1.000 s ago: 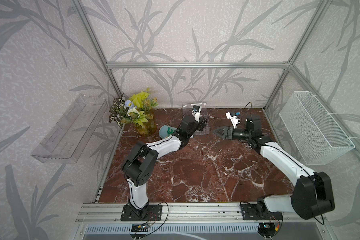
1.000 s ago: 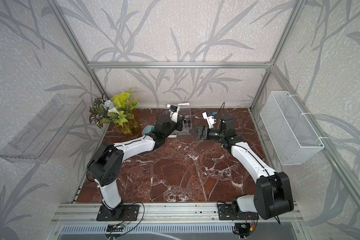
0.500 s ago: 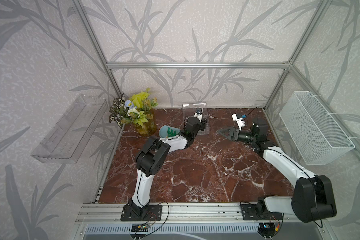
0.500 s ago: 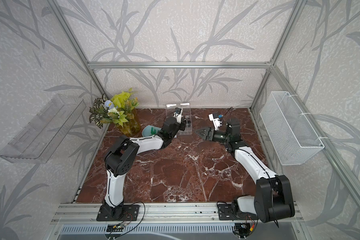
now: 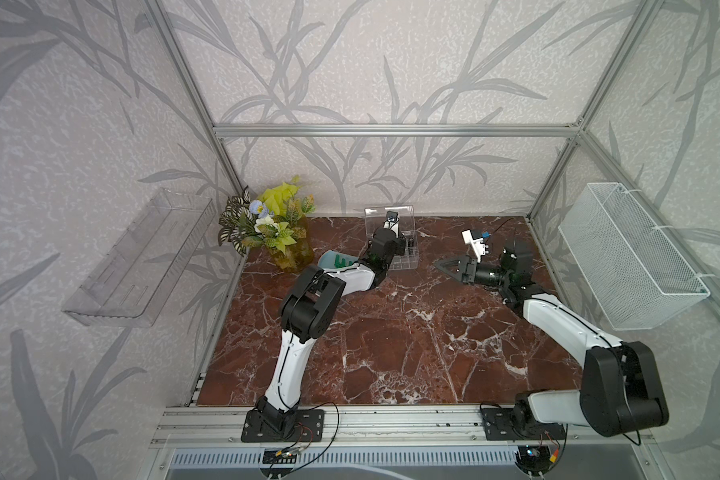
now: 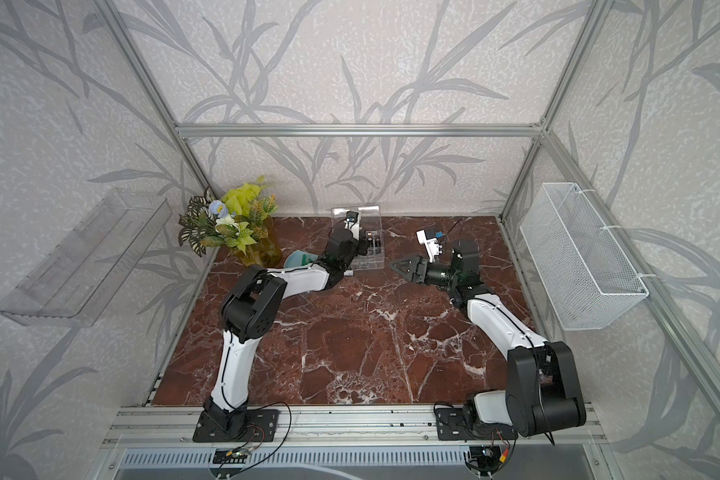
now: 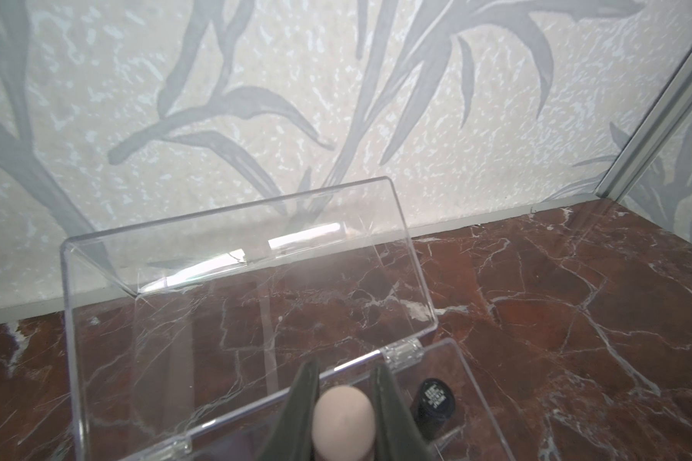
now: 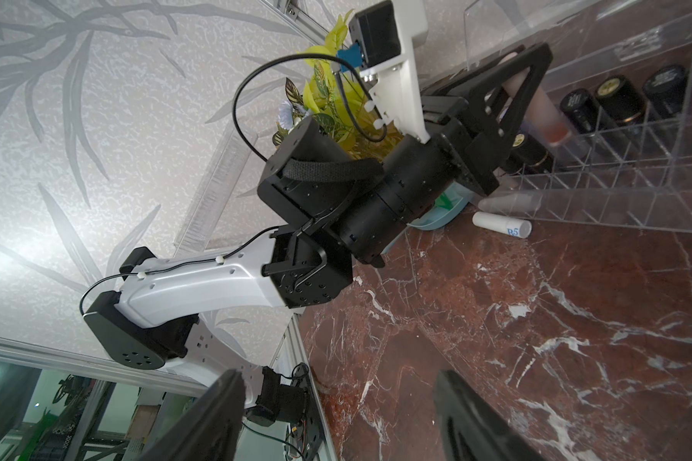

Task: Arrange the lipsticks in the organizer
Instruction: Place the lipstick in the storage box.

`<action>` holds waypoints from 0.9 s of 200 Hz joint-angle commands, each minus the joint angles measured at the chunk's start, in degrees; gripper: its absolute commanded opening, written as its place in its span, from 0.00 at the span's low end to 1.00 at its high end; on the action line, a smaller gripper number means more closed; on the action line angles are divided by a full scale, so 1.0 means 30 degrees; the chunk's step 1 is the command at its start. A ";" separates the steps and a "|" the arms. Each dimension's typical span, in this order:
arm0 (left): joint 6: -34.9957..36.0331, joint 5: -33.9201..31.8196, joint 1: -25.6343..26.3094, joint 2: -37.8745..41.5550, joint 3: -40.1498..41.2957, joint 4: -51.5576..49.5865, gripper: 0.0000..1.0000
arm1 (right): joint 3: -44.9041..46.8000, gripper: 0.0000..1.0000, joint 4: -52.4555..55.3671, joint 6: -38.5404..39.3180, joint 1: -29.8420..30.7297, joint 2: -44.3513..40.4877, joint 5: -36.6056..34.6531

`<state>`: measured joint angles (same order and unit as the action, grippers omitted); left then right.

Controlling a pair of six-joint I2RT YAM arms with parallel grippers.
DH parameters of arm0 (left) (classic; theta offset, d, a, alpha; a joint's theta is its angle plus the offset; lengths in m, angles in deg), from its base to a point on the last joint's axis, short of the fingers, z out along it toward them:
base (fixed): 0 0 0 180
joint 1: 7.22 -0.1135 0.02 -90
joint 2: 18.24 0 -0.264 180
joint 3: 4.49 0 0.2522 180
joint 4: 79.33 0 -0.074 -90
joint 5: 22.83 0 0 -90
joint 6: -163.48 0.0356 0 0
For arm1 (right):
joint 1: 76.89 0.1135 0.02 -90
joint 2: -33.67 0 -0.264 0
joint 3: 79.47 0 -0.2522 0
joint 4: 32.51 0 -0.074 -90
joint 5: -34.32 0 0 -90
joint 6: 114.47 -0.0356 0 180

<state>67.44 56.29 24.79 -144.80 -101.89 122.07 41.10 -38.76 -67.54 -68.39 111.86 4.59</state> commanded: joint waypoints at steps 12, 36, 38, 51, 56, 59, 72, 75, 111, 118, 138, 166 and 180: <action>-0.0328 0.0769 -0.0023 -0.0613 -0.1117 -0.0651 0.13 | 0.0135 0.78 -0.0829 -0.0090 -0.0077 -0.0031 0.0388; -0.0327 0.0869 -0.0023 -0.0802 -0.1285 -0.0885 0.13 | 0.0113 0.78 -0.0859 -0.0109 -0.0077 0.0024 0.0418; -0.0343 0.0892 -0.0039 -0.0823 -0.1312 -0.0925 0.14 | 0.0115 0.78 -0.0867 -0.0100 -0.0069 0.0035 0.0418; -0.0465 0.1113 -0.0048 -0.1015 -0.1598 -0.1194 0.13 | 0.0150 0.78 -0.0922 -0.0133 -0.0077 0.0065 0.0418; -0.0490 0.1210 -0.0038 -0.1117 -0.1690 -0.1310 0.13 | 0.0190 0.78 -0.0940 -0.0131 -0.0075 0.0068 0.0434; -0.0518 0.1283 -0.0035 -0.1139 -0.1749 -0.1343 0.14 | 0.0194 0.78 -0.0965 -0.0122 -0.0076 0.0094 0.0445; -0.0584 0.1447 -0.0015 -0.1327 -0.1964 -0.1619 0.14 | 0.0215 0.78 -0.1068 -0.0190 -0.0075 0.0126 0.0476; -0.0599 0.1419 -0.0029 -0.1352 -0.1996 -0.1650 0.14 | 0.0237 0.78 -0.1112 -0.0188 -0.0069 0.0127 0.0502; -0.0725 0.1163 -0.0059 -0.1178 -0.1640 -0.1676 0.13 | 0.0311 0.78 -0.1211 -0.0176 -0.0073 0.0039 0.0535; -0.0740 0.1156 -0.0031 -0.1096 -0.1527 -0.1645 0.13 | 0.0311 0.78 -0.1209 -0.0175 -0.0073 0.0039 0.0564; -0.0773 0.1079 0.0019 -0.0823 -0.1132 -0.1418 0.13 | 0.0365 0.78 -0.1377 -0.0198 -0.0058 0.0032 0.0621; -0.0801 0.1045 0.0081 -0.0460 -0.0692 -0.1034 0.13 | 0.0369 0.78 -0.1471 -0.0176 -0.0077 0.0020 0.0674; -0.0763 0.1046 0.0158 -0.0386 -0.0628 -0.0961 0.13 | 0.0369 0.78 -0.1519 -0.0782 -0.0062 0.0019 0.0696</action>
<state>65.75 59.22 24.59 -147.23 -105.39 119.92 41.53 -41.21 -68.46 -68.39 111.86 5.50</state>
